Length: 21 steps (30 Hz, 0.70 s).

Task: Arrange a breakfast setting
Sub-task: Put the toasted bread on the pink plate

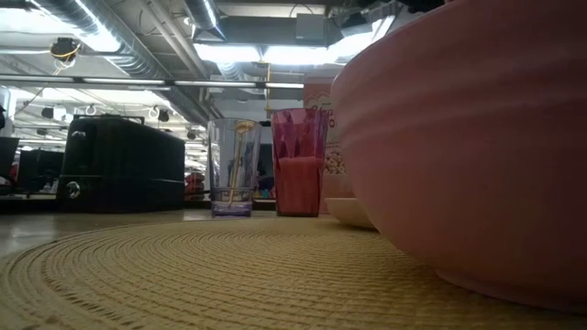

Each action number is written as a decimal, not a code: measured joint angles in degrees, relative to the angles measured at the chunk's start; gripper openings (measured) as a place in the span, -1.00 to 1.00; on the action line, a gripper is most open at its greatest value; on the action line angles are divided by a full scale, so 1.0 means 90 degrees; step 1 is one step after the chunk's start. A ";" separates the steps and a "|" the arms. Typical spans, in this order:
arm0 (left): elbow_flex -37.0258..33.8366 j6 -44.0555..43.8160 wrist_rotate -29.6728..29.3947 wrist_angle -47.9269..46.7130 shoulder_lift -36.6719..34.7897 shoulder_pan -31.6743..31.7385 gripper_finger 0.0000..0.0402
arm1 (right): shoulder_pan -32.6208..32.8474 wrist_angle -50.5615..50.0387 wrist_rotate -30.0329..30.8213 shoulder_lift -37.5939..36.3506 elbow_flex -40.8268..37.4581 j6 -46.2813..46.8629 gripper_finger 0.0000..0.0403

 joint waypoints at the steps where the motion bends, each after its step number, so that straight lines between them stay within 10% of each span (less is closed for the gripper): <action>1: 0.0000 -0.0018 0.0003 0.0009 -0.0002 0.0000 -0.89 | 0.0000 0.0007 -0.0004 0.0000 0.0018 -0.0077 0.07; 14: 0.0000 -0.0163 0.0200 0.0007 0.0000 0.0002 -0.86 | -0.0005 0.0069 0.0173 -0.0005 0.0024 -0.0264 -0.91; 21: 0.0000 -0.0203 0.0347 0.0007 0.0000 0.0005 -0.84 | -0.0002 0.0067 0.0221 -0.0005 0.0021 -0.0461 -0.88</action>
